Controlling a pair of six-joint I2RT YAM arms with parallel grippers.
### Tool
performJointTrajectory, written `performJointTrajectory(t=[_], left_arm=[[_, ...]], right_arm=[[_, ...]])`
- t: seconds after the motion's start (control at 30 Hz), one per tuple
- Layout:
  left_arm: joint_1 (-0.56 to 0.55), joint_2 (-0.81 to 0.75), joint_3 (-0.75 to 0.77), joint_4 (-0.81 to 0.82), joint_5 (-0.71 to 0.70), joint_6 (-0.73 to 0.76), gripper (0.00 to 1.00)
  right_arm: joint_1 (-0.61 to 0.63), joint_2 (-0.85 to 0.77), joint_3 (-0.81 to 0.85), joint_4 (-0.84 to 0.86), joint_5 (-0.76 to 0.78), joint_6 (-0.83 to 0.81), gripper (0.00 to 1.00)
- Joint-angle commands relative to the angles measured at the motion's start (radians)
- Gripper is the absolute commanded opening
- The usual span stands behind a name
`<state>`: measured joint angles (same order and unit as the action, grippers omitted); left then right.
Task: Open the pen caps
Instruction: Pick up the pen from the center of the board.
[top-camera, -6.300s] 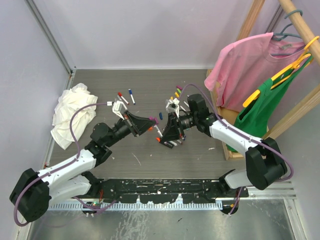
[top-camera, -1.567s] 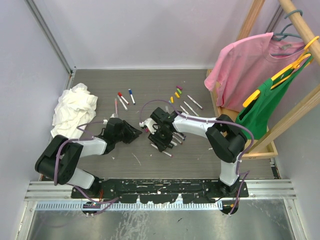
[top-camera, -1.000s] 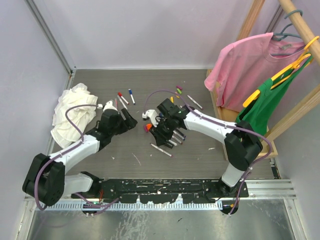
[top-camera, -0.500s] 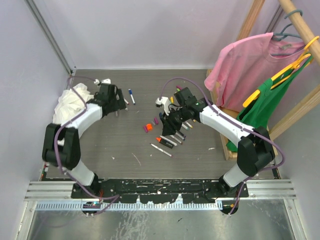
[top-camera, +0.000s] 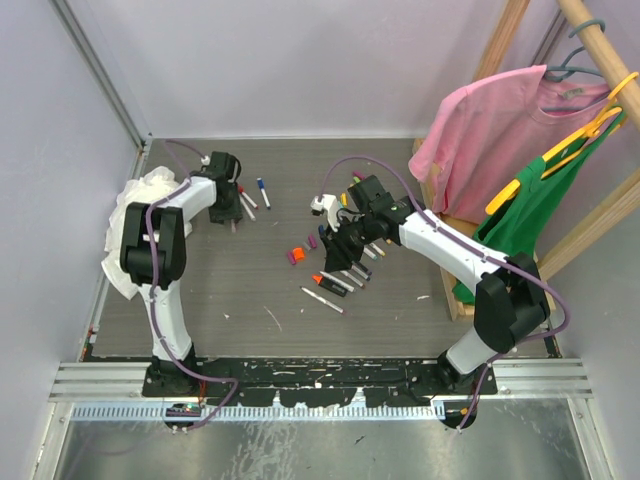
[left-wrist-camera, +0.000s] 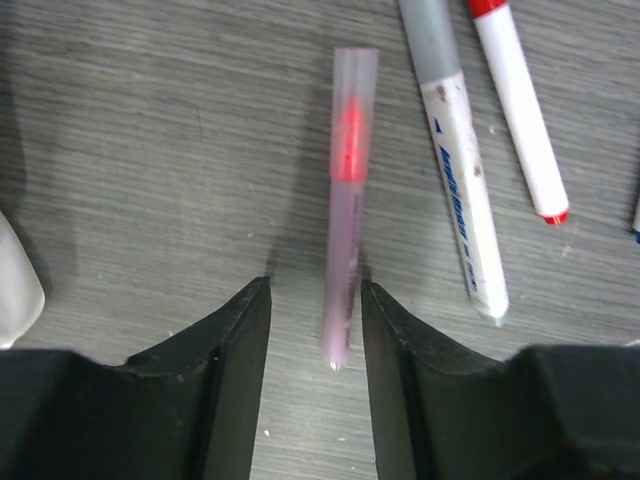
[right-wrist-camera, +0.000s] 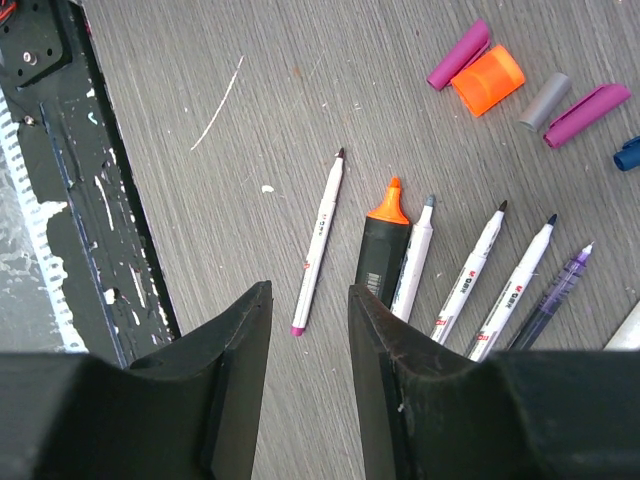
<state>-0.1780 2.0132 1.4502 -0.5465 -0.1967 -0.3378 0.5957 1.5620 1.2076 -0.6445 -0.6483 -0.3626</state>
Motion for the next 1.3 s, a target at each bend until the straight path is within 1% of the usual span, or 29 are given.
performJointTrajectory(t=[0.0,0.07,0.17,0.37,0.5,0.6,0.67,0.73,0.87,1.0,1.1,1.27], left_arm=[[0.019,0.030,0.082,-0.049,0.060,0.032,0.40],[0.021,0.049,0.103,-0.059,0.065,0.035,0.38],[0.028,0.073,0.128,-0.071,0.085,0.034,0.32],[0.050,0.105,0.141,-0.076,0.127,0.022,0.24],[0.060,0.100,0.131,-0.076,0.134,0.021,0.12],[0.064,0.077,0.105,-0.064,0.126,0.018,0.09],[0.064,0.047,0.080,-0.047,0.115,0.018,0.04],[0.064,0.007,0.045,-0.023,0.100,0.015,0.00],[0.064,-0.086,-0.044,0.037,0.089,-0.001,0.00],[0.064,-0.198,-0.152,0.110,0.111,-0.035,0.00],[0.063,-0.294,-0.253,0.186,0.156,-0.074,0.00],[0.051,-0.503,-0.483,0.382,0.280,-0.157,0.00]], right_arm=[[0.003,-0.029,0.004,0.020,-0.006,-0.014,0.42],[0.003,-0.025,0.004,0.020,-0.007,-0.015,0.42],[0.003,-0.023,0.002,0.020,-0.007,-0.015,0.42],[0.002,-0.026,0.001,0.020,-0.007,-0.017,0.42],[0.002,-0.029,0.001,0.019,-0.012,-0.018,0.42],[0.001,-0.029,0.001,0.020,-0.018,-0.017,0.42],[0.001,-0.031,0.001,0.020,-0.027,-0.017,0.42],[-0.002,-0.034,0.000,0.020,-0.039,-0.018,0.42],[-0.005,-0.037,-0.002,0.020,-0.065,-0.017,0.42],[-0.008,-0.042,-0.004,0.020,-0.091,-0.016,0.42],[-0.016,-0.050,-0.006,0.022,-0.116,-0.016,0.42],[-0.037,-0.068,-0.015,0.034,-0.174,-0.001,0.42]])
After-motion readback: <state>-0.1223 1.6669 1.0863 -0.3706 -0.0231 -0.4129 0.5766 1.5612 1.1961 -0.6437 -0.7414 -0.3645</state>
